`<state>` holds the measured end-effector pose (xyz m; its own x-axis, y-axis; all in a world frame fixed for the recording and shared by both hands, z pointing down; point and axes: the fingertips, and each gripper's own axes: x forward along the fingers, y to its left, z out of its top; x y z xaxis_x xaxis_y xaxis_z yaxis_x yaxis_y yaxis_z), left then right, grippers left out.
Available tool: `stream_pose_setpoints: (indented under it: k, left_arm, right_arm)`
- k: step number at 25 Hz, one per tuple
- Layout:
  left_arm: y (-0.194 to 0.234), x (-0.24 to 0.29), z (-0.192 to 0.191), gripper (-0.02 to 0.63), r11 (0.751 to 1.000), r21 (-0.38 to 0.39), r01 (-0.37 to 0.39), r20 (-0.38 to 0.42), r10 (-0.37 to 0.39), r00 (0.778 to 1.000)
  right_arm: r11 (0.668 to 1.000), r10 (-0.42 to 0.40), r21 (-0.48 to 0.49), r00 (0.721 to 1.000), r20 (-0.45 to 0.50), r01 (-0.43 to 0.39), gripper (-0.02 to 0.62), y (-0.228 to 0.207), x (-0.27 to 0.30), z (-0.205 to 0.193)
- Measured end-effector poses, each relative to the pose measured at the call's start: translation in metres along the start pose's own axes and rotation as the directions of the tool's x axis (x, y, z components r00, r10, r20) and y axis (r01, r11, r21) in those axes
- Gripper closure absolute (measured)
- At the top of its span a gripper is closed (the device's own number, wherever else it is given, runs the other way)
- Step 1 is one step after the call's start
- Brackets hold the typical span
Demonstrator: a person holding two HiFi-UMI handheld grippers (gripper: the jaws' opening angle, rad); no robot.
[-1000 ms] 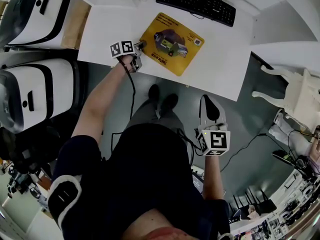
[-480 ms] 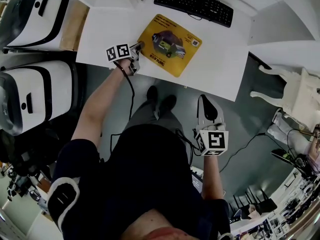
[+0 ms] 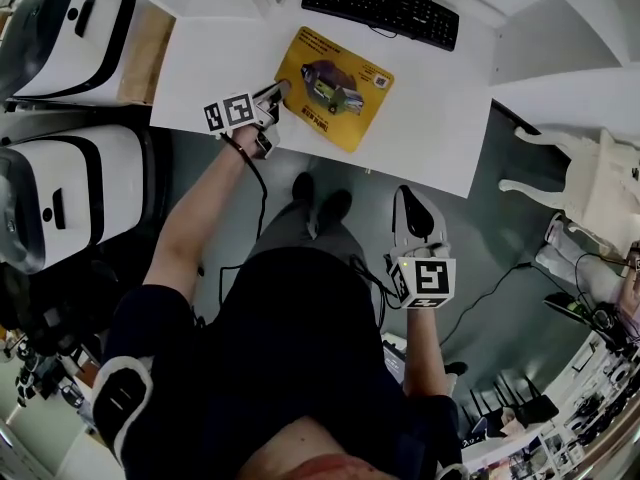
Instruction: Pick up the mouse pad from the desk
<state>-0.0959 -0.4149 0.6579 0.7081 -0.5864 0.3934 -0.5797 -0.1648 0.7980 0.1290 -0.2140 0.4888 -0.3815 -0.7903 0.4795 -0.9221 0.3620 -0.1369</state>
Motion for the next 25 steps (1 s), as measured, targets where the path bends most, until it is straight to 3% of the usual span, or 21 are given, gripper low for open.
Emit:
stream_pose_setpoints:
  k: [8,14,20,25]
  left_arm:
    - [-0.062,-0.011,0.016,0.592,0.987,0.151,0.054,0.037,-0.060,0.997]
    - [-0.109,-0.023,0.035,0.592,0.975,0.182,0.128,0.078,-0.144,0.986]
    - [-0.163,-0.033,0.062,0.592,0.935,0.314,0.161,0.099,-0.201,0.974]
    - [-0.193,-0.043,0.078,0.592,0.894,0.423,0.147,0.110,-0.212,0.971]
  right_arm:
    - [1.000,0.001,-0.006,1.000,0.015,-0.001,0.597,-0.001,-0.005,0.003]
    - [1.000,0.002,-0.011,1.000,0.022,-0.001,0.597,0.002,-0.012,0.000]
    - [1.000,0.000,-0.010,0.999,0.033,0.000,0.597,0.000,-0.015,0.002]
    - [1.000,-0.002,-0.013,0.999,0.045,0.002,0.597,0.000,-0.018,0.004]
